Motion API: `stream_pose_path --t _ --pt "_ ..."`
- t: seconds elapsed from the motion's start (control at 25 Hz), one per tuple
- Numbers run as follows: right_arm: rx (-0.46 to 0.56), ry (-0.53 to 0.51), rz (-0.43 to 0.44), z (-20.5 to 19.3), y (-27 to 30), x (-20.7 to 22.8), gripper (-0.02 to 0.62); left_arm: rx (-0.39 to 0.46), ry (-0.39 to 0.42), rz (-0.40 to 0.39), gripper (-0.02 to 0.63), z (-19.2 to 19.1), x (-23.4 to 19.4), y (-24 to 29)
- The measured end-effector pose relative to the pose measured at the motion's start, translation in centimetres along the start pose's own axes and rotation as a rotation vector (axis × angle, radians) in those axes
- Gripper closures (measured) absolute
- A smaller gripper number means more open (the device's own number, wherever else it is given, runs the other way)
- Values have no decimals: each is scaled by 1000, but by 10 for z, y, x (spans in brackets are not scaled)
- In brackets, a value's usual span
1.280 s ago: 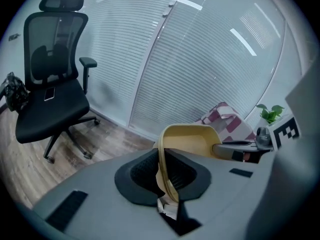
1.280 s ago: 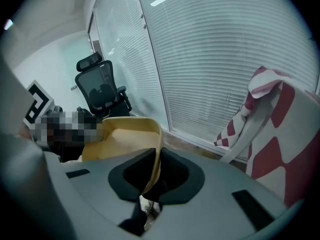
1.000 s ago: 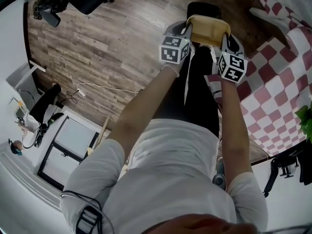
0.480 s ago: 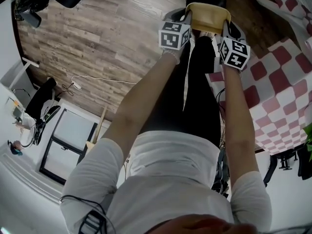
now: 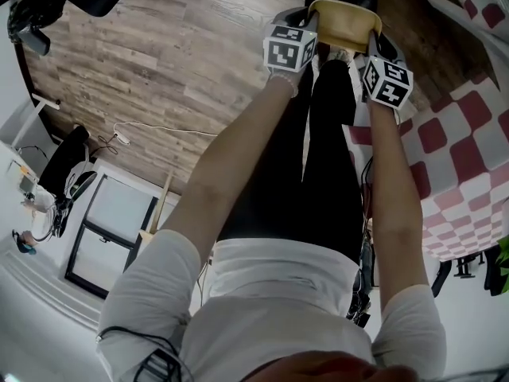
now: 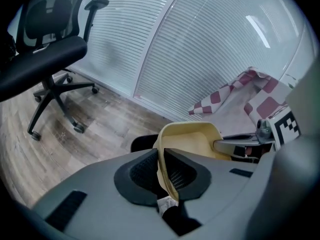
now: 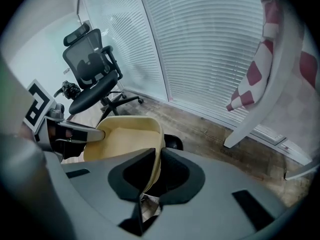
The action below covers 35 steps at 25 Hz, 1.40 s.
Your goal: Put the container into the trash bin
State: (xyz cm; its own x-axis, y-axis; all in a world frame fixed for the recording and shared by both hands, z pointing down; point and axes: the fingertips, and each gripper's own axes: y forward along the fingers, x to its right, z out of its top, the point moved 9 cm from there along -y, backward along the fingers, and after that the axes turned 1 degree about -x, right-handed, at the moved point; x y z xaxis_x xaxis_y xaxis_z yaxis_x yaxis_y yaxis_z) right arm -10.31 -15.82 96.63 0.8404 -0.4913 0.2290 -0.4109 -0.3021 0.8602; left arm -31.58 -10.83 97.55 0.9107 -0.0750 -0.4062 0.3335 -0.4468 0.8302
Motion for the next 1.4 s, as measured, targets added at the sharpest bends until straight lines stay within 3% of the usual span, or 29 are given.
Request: stream_pose_path --t 0.52,1.04,1.24,1.28,1.4 --pt "-69 50 -29 -51 61 19 541 -78 52 -1 549 -30 -18 59" --pt "-105 36 -2 -67 104 28 541 -145 68 9 548 -52 -40 98" --pt "-79 46 2 -67 105 29 540 -163 125 18 546 -53 -39 102" --pt "-76 49 7 -67 105 30 538 -167 138 17 541 -53 -38 103" --pt "-76 56 18 -66 104 33 465 -167 145 11 445 -51 -36 103"
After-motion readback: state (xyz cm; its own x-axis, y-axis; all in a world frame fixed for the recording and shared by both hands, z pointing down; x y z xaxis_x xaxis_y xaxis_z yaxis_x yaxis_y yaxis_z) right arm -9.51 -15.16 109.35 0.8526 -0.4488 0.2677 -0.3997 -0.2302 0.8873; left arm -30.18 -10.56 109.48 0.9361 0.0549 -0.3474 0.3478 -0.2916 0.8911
